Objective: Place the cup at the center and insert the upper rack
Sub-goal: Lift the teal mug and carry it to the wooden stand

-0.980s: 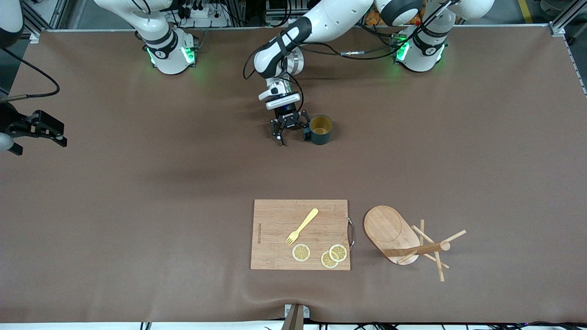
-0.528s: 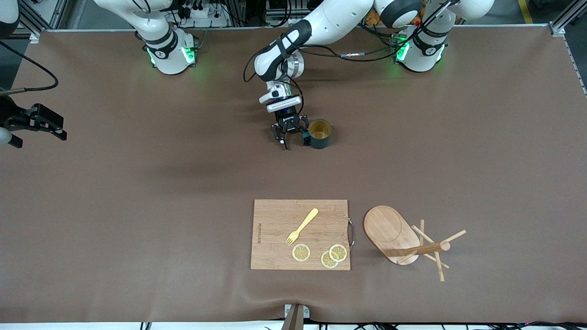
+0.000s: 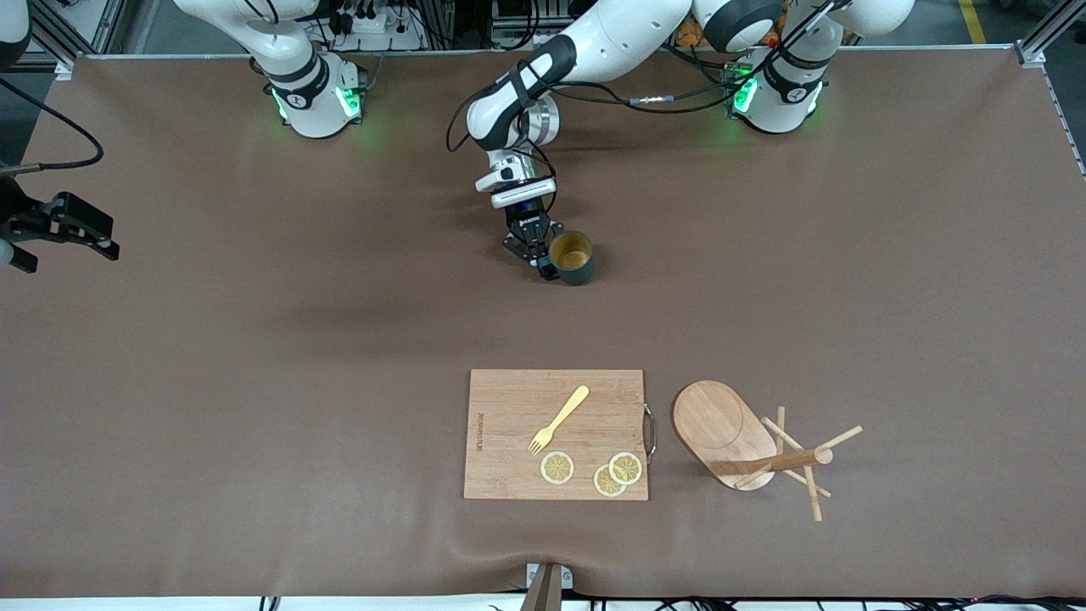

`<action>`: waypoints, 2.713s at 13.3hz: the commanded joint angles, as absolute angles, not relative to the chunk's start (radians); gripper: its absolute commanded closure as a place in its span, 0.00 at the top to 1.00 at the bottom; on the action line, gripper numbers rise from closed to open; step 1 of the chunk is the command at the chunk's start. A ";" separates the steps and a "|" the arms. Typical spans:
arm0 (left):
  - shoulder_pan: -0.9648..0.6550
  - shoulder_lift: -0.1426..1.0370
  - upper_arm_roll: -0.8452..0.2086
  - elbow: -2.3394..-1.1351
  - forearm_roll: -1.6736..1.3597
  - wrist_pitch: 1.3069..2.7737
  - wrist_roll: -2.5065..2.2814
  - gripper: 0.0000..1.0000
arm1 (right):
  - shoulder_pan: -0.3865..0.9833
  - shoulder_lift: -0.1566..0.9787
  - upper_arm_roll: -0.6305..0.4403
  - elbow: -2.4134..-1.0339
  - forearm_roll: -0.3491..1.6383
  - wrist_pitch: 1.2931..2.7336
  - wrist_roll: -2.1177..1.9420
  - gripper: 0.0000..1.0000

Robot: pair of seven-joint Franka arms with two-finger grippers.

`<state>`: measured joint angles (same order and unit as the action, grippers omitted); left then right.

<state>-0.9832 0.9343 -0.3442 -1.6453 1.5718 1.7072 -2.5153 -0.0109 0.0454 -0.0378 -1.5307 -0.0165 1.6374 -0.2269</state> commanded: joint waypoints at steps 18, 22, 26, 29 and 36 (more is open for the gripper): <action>-0.048 0.858 -1.094 -1.273 1.105 1.945 -2.008 0.00 | -0.063 0.037 -0.023 -1.531 -0.006 1.611 -0.218 1.00; 0.139 0.865 -1.141 -1.282 1.011 2.125 -2.006 0.00 | -0.063 0.037 -0.025 -1.531 -0.006 1.606 -0.218 1.00; 0.248 0.868 -1.141 -1.304 0.960 2.271 -2.000 0.00 | -0.063 0.037 -0.025 -1.531 0.003 1.602 -0.218 1.00; 0.365 0.868 -1.149 -1.370 0.838 2.445 -1.999 0.00 | -0.064 0.037 -0.025 -1.531 0.005 1.601 -0.218 1.00; 0.569 0.870 -1.221 -1.580 0.784 2.634 -1.997 0.00 | -0.064 0.037 -0.025 -1.531 0.005 1.601 -0.218 1.00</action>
